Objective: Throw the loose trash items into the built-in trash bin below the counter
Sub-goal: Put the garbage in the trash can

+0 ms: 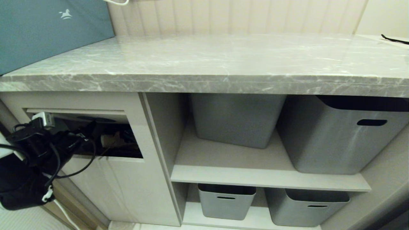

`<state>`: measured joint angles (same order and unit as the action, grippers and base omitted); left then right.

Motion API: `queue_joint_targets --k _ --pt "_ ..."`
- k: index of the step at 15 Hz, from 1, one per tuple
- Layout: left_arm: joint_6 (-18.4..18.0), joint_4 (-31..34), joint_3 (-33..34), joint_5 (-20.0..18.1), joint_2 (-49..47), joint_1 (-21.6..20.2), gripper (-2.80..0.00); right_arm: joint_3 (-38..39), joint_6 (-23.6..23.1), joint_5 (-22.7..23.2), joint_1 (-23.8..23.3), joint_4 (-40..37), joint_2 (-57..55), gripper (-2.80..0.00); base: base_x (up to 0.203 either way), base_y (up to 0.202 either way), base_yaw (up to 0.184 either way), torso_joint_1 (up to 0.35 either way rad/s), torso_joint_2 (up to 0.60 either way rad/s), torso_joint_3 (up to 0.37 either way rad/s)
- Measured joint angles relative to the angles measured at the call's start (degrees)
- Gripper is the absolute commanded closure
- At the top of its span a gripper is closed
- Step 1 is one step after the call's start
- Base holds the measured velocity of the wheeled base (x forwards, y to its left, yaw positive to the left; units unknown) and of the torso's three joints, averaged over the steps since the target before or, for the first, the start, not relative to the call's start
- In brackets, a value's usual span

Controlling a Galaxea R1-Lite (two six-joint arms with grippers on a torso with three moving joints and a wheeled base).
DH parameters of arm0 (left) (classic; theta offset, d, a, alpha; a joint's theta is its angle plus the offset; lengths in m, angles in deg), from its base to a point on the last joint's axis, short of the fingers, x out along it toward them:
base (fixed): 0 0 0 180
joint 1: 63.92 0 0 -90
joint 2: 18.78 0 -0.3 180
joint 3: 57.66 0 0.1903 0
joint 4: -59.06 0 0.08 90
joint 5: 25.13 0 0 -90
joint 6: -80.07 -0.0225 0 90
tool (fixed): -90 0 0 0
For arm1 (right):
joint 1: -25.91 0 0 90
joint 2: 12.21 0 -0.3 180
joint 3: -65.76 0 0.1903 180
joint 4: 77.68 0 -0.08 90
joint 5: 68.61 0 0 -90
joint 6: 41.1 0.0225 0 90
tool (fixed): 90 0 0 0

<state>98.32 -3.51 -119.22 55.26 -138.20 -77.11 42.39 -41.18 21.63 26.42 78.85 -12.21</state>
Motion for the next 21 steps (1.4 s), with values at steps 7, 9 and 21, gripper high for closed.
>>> queue_joint_targets --k 7,9,21 --pt "0.5 -0.6 -1.4 0.9 -1.2 1.5 -2.8 0.0 0.0 0.0 0.0 0.0 0.0 0.0 0.0 0.0 0.0 0.0 0.0 0.0" --pt "0.6 -1.1 1.1 1.6 -0.9 1.6 -2.8 0.0 0.0 0.0 0.0 0.0 0.0 0.0 0.0 0.0 0.0 0.0 0.0 0.0" --pt "0.7 -1.3 26.3 1.8 15.8 1.6 -2.8 0.0 0.0 0.0 0.0 0.0 0.0 0.0 0.0 0.0 0.0 0.0 0.0 0.0"
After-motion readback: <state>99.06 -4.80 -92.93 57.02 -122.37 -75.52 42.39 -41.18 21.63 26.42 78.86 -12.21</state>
